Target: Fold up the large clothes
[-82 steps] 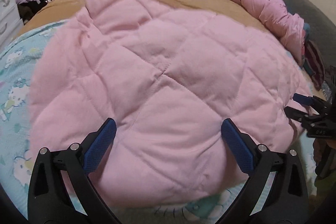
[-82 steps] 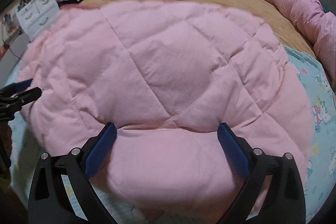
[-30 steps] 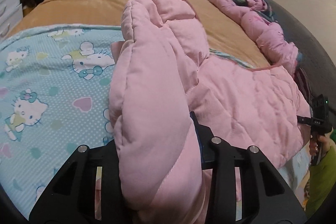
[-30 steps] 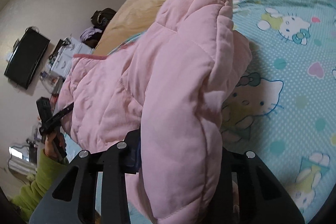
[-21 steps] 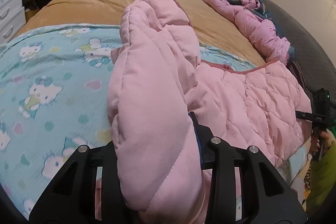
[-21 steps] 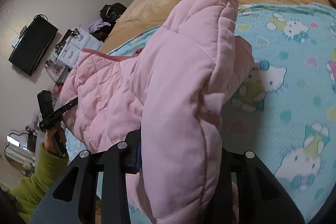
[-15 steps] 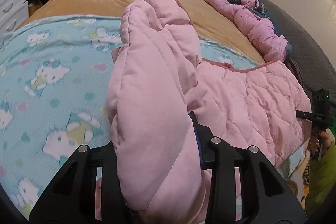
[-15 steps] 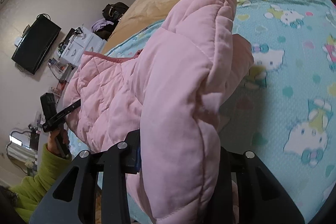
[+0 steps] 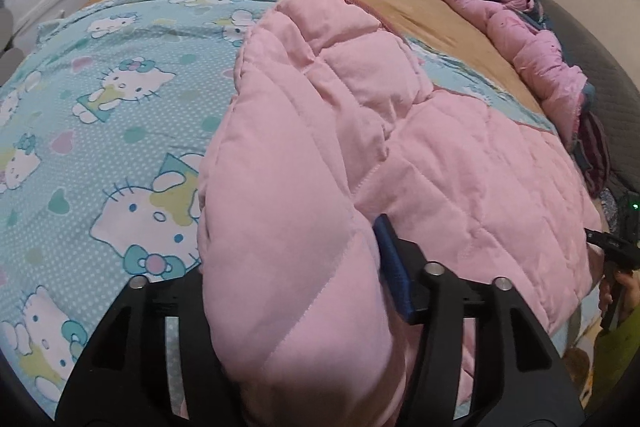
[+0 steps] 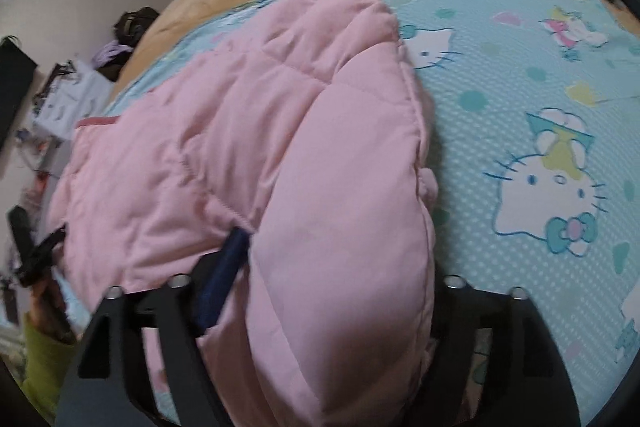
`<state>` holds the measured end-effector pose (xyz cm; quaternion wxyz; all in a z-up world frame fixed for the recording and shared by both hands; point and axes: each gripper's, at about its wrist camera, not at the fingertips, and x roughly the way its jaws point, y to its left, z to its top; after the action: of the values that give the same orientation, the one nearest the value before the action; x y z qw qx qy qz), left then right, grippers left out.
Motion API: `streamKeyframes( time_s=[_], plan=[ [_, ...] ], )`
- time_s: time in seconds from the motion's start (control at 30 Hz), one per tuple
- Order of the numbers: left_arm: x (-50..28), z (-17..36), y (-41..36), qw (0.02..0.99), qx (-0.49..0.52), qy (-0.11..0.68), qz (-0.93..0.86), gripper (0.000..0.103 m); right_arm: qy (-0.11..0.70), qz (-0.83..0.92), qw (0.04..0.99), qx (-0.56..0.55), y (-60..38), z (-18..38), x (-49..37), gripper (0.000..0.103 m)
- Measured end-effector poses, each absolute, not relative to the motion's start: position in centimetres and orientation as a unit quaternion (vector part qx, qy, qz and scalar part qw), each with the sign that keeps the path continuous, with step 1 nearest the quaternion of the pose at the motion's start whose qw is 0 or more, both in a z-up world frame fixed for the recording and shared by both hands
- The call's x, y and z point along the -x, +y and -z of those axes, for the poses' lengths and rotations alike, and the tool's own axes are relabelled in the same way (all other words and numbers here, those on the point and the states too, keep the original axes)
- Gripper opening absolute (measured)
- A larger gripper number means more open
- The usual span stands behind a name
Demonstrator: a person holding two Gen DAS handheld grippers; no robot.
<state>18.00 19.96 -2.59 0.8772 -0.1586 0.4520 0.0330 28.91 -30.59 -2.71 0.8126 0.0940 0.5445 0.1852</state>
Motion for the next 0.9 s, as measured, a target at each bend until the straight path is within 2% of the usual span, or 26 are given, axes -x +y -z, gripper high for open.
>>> streamKeyframes(
  time_s=[0.03, 0.17, 0.2, 0.33, 0.47, 0.5, 0.6, 0.9],
  plan=[
    [-17.9, 2.4, 19.9, 0.878, 0.152, 0.453, -0.04, 0.06, 0.543, -0.182, 0.815, -0.091, -30.5, 2.4, -28.8, 0.084],
    [-16.8, 0.8, 19.5, 0.886, 0.136, 0.441, -0.05, 0.074, 0.497, -0.188, 0.841, -0.098, -31.0, -1.0, -26.9, 0.085],
    [-16.4, 0.1, 19.4, 0.889, 0.132, 0.435, -0.054, 0.08, 0.487, -0.182, 0.849, -0.097, -31.3, -1.8, -26.4, 0.086],
    [-15.2, -2.4, 18.8, 0.901, 0.112, 0.414, -0.061, 0.094, 0.435, -0.182, 0.878, -0.082, -31.4, -5.8, -23.6, 0.091],
    [-13.9, -5.6, 17.4, 0.915, 0.088, 0.388, -0.062, 0.094, 0.384, -0.196, 0.9, -0.069, -31.1, -9.6, -20.7, 0.092],
    [-13.4, -6.5, 17.0, 0.919, 0.086, 0.381, -0.061, 0.094, 0.37, -0.201, 0.905, -0.065, -30.8, -10.7, -19.8, 0.098],
    [-12.2, -8.5, 15.6, 0.929, 0.079, 0.358, -0.058, 0.094, 0.334, -0.204, 0.919, -0.041, -30.0, -13.0, -17.4, 0.099],
    [-8.4, -11.2, 12.6, 0.949, 0.064, 0.305, -0.053, 0.094, 0.281, -0.192, 0.94, 0.004, -28.0, -14.5, -11.7, 0.099]
  ],
)
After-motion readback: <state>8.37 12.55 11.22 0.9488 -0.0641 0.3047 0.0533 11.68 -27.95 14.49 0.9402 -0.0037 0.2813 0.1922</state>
